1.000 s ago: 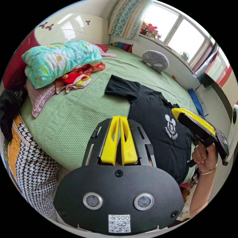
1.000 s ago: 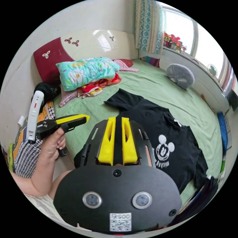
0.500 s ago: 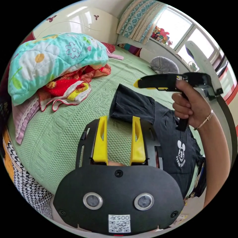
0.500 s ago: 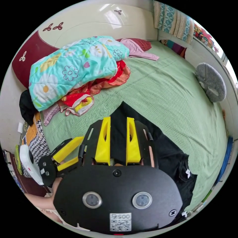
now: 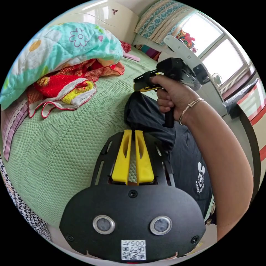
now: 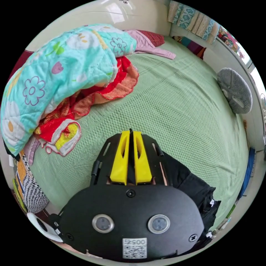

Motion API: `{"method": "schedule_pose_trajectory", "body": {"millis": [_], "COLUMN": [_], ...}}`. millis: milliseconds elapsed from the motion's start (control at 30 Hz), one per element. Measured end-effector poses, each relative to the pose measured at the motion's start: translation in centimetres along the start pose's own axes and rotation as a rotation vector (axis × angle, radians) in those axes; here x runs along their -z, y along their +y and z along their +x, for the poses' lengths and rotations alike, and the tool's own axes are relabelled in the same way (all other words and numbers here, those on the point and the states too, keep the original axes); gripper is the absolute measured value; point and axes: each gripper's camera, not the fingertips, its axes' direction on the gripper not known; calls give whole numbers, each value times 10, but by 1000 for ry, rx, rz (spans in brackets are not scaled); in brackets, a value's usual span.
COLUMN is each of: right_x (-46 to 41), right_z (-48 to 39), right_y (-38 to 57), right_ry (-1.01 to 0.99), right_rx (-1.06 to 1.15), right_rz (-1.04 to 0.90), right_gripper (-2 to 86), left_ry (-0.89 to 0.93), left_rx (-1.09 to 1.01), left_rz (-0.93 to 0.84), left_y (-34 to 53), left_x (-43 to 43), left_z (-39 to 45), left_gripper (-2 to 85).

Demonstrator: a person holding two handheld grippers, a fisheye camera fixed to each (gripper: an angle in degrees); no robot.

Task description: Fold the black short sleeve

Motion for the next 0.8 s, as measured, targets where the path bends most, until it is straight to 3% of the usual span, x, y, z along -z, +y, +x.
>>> {"method": "schedule_pose_trajectory", "body": {"millis": [300, 500, 800], "right_x": [93, 143, 142], "right_z": [69, 116, 203], "right_y": [25, 68, 152], "right_ry": [-117, -79, -7], "right_rx": [-84, -123, -309], "right_rz": [156, 195, 76], "right_gripper": [-13, -12, -3], "left_ry": [-25, -19, -38], "left_rx": [-132, -247, -418], "left_rz": [119, 165, 18], "left_y": [18, 41, 84], "left_x": [28, 41, 34], "left_z": [42, 86, 145], "left_gripper": [19, 30, 37]}}
